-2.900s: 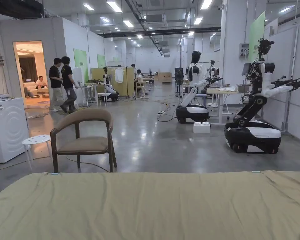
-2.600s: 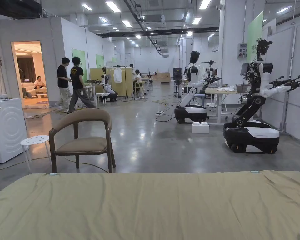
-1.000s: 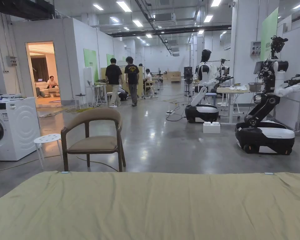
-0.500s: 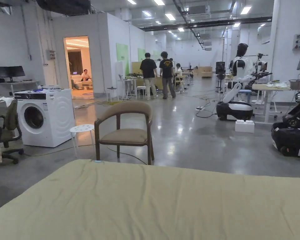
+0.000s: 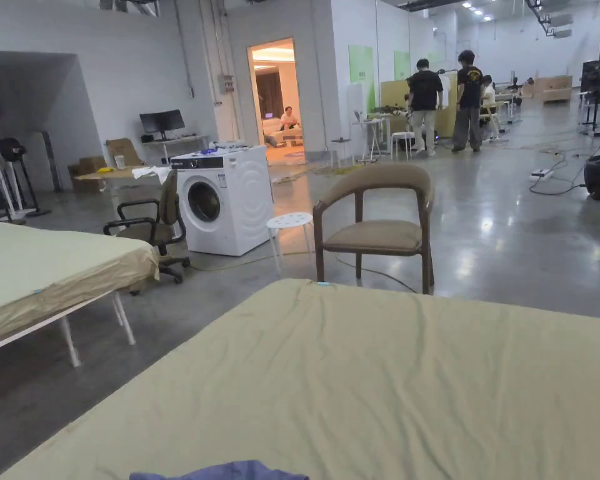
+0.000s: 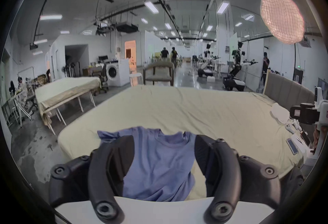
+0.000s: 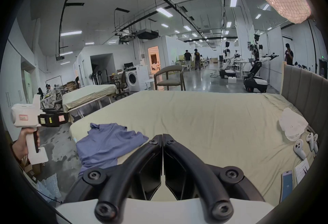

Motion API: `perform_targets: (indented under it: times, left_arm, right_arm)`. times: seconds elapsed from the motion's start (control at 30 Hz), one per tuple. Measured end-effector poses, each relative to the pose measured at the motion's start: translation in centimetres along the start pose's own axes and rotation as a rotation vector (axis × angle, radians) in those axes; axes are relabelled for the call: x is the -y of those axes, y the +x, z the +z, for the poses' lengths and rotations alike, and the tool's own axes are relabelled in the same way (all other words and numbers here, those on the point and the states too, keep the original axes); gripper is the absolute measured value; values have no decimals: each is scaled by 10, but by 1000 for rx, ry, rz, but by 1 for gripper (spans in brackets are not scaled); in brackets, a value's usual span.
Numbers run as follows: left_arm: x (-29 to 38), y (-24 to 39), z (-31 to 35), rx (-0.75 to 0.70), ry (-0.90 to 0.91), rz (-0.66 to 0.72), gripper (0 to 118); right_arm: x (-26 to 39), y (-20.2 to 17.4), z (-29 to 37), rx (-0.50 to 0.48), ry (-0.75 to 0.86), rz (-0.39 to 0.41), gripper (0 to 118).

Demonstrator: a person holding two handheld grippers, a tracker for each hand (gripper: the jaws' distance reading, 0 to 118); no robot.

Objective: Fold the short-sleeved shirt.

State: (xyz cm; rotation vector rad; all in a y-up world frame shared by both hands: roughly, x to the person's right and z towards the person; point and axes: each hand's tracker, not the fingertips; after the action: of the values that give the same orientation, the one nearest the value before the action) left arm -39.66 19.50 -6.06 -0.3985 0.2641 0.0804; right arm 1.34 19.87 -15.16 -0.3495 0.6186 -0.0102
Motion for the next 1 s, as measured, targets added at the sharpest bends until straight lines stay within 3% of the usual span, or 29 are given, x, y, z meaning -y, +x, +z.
perform_targets:
  times: [0.2,0.33,0.53,0.63,0.73,0.8,0.83,1.0]
  left_arm:
    - [42,-33,-120,16,-211,-113,82]
    - [66,-50,-192,60,-335,-98,82]
    - [104,-57,-260,49,-542,-109,81]
    - [102,-58,-258,33,-546,1,68]
    - [102,-53,-253,51,-553,-60,40]
    - [102,-48,-254,36,-556,-84,12]
    - [101,-45,-256,24,-558,-89,5]
    - [90,-45,-260,-8,-589,-43,0]
  right_arm:
    - [20,12,2,26,-90,-74,0]
    - [34,22,9,87,-143,-66,0]
    - [36,40,17,183,-220,-121,0]
    - [43,47,26,215,-228,-153,0]
    - [52,52,32,225,-236,-219,0]
    - [56,55,33,224,-245,-249,0]
    - [57,55,35,231,-247,-251,0]
    - [57,56,50,246,-230,-227,0]
